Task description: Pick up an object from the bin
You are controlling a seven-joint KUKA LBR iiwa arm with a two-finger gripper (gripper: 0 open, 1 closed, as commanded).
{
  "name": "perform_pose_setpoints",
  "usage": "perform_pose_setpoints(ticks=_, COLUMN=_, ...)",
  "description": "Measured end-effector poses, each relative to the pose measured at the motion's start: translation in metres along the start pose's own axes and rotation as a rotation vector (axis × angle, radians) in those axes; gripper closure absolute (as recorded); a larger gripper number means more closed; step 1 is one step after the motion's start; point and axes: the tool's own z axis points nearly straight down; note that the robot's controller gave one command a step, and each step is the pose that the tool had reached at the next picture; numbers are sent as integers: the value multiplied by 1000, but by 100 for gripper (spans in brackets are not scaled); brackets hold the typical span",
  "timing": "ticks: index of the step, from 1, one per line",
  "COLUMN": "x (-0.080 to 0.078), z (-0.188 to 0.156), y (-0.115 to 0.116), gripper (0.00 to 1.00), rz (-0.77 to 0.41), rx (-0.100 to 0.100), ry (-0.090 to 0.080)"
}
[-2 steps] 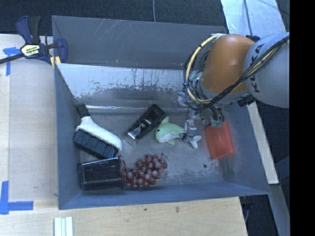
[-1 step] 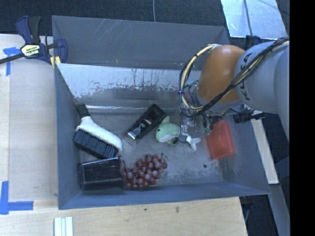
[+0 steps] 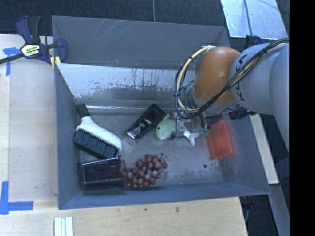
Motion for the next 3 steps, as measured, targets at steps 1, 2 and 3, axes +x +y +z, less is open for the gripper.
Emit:
perform_pose_setpoints(ticks=1, x=0, z=0, y=0, gripper=100, rz=0, rx=0, ry=0)
perform_pose_setpoints(ticks=2, x=0, z=-1, y=0, gripper=100, rz=0, rx=0, ry=0)
perform_pose_setpoints(ticks=3, x=2, z=-6, y=0, gripper=100, rz=0, rx=1, ry=4)
